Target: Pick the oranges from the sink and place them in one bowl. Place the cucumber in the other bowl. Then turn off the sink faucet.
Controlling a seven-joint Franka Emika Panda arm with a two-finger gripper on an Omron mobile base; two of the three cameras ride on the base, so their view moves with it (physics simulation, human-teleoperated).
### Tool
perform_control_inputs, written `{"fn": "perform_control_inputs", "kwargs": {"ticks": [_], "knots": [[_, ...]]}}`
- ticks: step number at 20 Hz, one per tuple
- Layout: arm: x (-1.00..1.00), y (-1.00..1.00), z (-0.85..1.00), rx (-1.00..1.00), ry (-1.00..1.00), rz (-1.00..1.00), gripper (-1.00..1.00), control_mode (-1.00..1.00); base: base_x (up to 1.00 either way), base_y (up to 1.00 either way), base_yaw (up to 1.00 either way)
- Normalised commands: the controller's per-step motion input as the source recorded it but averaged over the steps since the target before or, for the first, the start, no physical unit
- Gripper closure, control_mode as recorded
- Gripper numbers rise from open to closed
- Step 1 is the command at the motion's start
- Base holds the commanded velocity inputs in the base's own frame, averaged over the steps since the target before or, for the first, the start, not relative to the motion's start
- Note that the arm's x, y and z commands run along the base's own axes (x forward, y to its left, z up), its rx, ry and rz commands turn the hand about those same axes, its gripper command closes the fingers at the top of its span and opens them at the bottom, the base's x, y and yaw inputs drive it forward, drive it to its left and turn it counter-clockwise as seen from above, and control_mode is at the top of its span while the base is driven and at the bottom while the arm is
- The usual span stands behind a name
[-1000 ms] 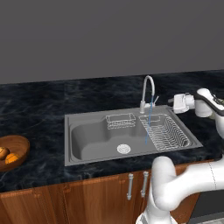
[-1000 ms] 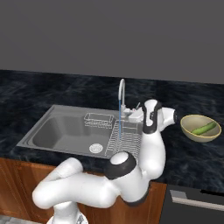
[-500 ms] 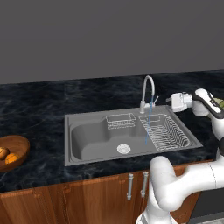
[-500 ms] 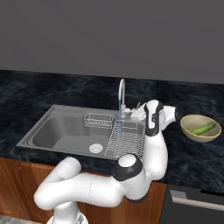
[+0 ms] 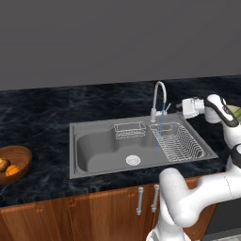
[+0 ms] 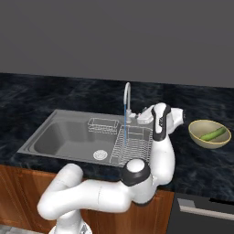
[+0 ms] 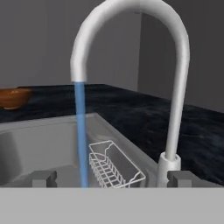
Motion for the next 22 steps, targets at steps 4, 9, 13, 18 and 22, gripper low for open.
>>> {"fn": "perform_control_inputs", "kwargs": {"ticks": [4,9,13,18,22], "knots": [[0.23,0.0,-0.07,0.0,0.0,0.02,-1.0,-1.0,0.0,0.0,0.0],[0.21,0.0,-0.07,0.0,0.0,0.02,-1.0,-1.0,0.0,0.0,0.0],[0.19,0.0,-0.07,0.0,0.01,0.02,-1.0,-1.0,0.0,0.0,0.0],[0.17,0.0,-0.06,0.0,0.01,0.02,-1.0,-1.0,0.0,0.0,0.0],[0.05,0.01,-0.01,0.0,0.0,0.02,-1.0,-1.0,0.0,0.0,0.0]]}}
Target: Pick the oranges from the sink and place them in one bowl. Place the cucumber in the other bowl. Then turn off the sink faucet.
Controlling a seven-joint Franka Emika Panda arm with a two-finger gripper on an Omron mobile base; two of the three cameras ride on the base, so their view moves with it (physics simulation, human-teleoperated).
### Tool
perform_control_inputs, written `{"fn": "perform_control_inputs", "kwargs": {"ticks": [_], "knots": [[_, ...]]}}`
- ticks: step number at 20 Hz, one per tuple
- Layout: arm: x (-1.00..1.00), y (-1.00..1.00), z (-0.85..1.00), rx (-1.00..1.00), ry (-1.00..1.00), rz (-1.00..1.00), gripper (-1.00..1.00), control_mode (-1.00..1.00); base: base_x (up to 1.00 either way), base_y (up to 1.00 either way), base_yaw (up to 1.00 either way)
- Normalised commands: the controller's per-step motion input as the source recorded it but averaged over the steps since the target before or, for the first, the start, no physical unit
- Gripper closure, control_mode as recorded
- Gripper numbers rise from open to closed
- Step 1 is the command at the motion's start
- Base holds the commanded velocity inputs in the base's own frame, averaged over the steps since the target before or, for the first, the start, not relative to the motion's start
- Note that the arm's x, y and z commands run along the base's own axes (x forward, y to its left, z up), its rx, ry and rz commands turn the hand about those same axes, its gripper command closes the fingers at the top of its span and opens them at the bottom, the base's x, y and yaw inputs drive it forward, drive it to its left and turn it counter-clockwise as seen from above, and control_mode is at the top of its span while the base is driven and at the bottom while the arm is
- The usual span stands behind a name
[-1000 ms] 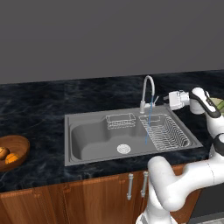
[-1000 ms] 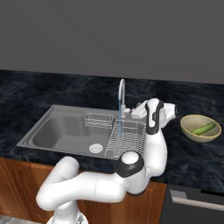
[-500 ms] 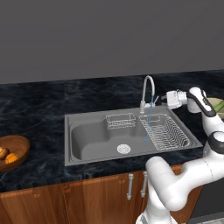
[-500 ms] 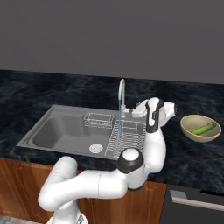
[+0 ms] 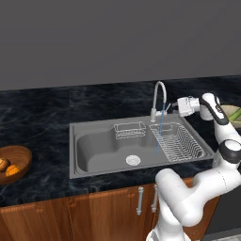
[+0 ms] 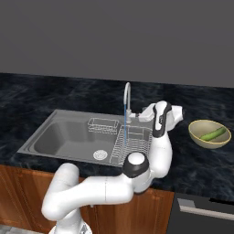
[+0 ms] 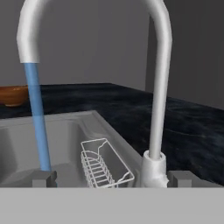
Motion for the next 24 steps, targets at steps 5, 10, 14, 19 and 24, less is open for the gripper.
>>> {"fn": "perform_control_inputs", "kwargs": {"ticks": [5,10,14,19,24], "knots": [[0.0,0.17,0.0,0.0,0.0,0.02,-1.0,-1.0,0.0,0.0,0.0],[-0.03,-0.02,0.0,0.0,0.0,0.0,-1.0,-1.0,0.0,0.0,0.0],[-0.05,-0.11,0.0,0.0,0.0,-0.02,-1.0,-1.0,0.0,0.0,0.0],[0.0,-0.12,-0.01,0.0,0.0,-0.03,-1.0,-1.0,0.0,0.0,0.0],[0.1,-0.09,-0.06,0.0,0.0,-0.07,-1.0,-1.0,0.0,0.0,0.0]]}}
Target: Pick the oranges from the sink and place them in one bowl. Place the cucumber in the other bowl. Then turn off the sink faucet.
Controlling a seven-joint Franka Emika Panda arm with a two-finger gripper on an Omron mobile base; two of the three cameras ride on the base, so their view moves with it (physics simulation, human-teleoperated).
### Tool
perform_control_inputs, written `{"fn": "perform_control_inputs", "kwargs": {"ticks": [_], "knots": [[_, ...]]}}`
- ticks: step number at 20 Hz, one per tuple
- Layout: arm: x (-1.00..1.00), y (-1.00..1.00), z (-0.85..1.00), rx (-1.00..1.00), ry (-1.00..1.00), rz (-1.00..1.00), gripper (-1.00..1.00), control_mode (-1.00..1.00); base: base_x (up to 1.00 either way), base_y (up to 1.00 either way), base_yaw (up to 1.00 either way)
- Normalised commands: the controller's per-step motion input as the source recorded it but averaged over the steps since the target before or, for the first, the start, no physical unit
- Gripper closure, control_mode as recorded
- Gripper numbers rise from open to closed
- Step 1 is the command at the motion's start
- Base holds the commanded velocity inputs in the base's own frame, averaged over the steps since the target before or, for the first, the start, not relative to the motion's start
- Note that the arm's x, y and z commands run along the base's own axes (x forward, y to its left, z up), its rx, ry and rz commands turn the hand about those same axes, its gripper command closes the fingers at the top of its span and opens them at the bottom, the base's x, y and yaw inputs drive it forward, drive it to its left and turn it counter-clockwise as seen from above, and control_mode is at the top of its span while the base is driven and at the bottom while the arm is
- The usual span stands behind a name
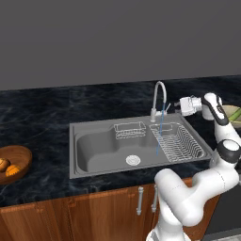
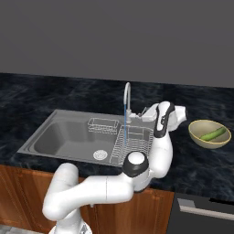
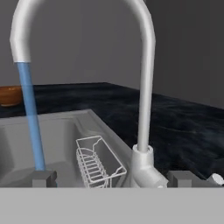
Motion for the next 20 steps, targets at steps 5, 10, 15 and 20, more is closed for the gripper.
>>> {"fn": "perform_control_inputs", "kwargs": {"ticks": [5,10,15,20], "knots": [[0.22,-0.04,-0.17,0.0,0.0,-0.1,-1.0,-1.0,0.0,0.0,0.0],[0.27,0.0,-0.16,0.0,0.0,-0.06,-1.0,-1.0,0.0,0.0,0.0],[0.33,0.0,-0.1,0.0,0.01,0.0,-1.0,-1.0,0.0,0.0,0.0],[0.32,-0.03,-0.1,0.0,0.01,0.0,-1.0,-1.0,0.0,0.0,0.0]]}}
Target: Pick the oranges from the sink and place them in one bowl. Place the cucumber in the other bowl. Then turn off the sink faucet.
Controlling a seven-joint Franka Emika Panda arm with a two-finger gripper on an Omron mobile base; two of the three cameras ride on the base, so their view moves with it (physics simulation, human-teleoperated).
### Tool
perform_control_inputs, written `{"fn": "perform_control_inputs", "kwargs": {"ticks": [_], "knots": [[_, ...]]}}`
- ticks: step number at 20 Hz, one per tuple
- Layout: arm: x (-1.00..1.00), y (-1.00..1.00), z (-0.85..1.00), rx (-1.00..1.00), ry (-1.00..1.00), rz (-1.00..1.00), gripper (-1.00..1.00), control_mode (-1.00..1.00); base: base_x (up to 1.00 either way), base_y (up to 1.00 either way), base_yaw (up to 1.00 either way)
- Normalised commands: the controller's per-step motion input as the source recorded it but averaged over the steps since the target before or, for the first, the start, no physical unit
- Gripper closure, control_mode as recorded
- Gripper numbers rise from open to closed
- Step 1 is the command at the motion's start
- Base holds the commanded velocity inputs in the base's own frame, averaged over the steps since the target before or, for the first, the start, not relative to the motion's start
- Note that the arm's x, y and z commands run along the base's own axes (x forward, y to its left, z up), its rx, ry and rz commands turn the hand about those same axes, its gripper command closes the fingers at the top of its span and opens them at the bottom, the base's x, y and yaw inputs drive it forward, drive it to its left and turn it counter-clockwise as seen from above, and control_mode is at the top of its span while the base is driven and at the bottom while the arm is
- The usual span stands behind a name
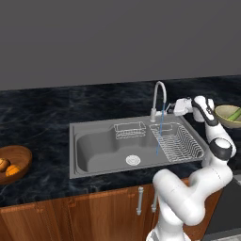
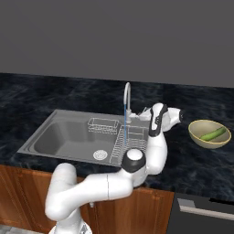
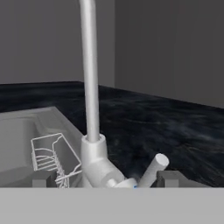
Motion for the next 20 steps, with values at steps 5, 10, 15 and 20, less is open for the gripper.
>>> {"fn": "perform_control_inputs", "kwargs": {"ticks": [5,10,15,20], "knots": [[0.27,-0.03,-0.06,0.0,0.01,0.0,-1.0,-1.0,0.0,0.0,0.0],[0.23,0.0,-0.06,0.0,0.01,0.0,-1.0,-1.0,0.0,0.0,0.0],[0.07,0.02,-0.03,0.0,0.01,0.0,-1.0,-1.0,0.0,0.0,0.0],[0.0,0.27,0.0,0.0,0.0,0.05,-1.0,-1.0,0.0,0.0,0.0]]}}
